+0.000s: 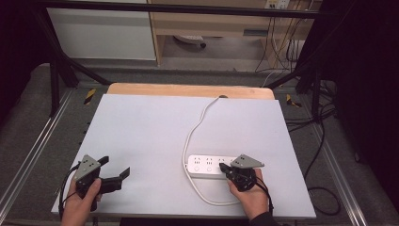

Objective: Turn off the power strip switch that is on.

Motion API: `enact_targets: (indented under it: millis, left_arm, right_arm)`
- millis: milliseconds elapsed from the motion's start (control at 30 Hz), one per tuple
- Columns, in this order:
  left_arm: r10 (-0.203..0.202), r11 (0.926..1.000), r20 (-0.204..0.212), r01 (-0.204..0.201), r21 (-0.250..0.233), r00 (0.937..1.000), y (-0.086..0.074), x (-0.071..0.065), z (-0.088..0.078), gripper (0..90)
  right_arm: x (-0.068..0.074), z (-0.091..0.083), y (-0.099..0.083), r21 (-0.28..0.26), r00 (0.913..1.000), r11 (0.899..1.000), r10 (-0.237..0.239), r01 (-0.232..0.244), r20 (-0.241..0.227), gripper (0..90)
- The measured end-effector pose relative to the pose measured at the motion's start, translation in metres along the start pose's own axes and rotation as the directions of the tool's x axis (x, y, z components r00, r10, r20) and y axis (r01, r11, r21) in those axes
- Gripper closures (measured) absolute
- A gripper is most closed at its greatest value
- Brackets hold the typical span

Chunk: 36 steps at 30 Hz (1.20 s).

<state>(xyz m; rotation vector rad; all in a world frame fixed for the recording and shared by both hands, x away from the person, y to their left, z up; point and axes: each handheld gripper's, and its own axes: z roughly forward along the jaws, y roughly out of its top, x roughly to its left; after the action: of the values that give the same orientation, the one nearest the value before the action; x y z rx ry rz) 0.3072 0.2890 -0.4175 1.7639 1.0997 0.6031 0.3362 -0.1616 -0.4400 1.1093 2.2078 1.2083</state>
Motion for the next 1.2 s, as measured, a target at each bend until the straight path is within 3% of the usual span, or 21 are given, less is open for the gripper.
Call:
enact_targets:
  millis: [733, 1200]
  left_arm:
    - [0.003, 1.0, -0.003, -0.003, 0.0, 1.0, 0.0, 0.001, 0.0, 7.2]
    - [0.004, 1.0, -0.003, -0.004, -0.001, 1.0, 0.0, 0.001, 0.0, 7.3]
  right_arm:
    - [0.001, 0.0, 0.003, 0.002, 0.9998, 1.0, 0.006, -0.006, -0.018, 90.0]
    - [-0.005, -0.009, 0.012, -0.054, 0.9989, 0.998, 0.036, -0.038, -0.03, 89.4]
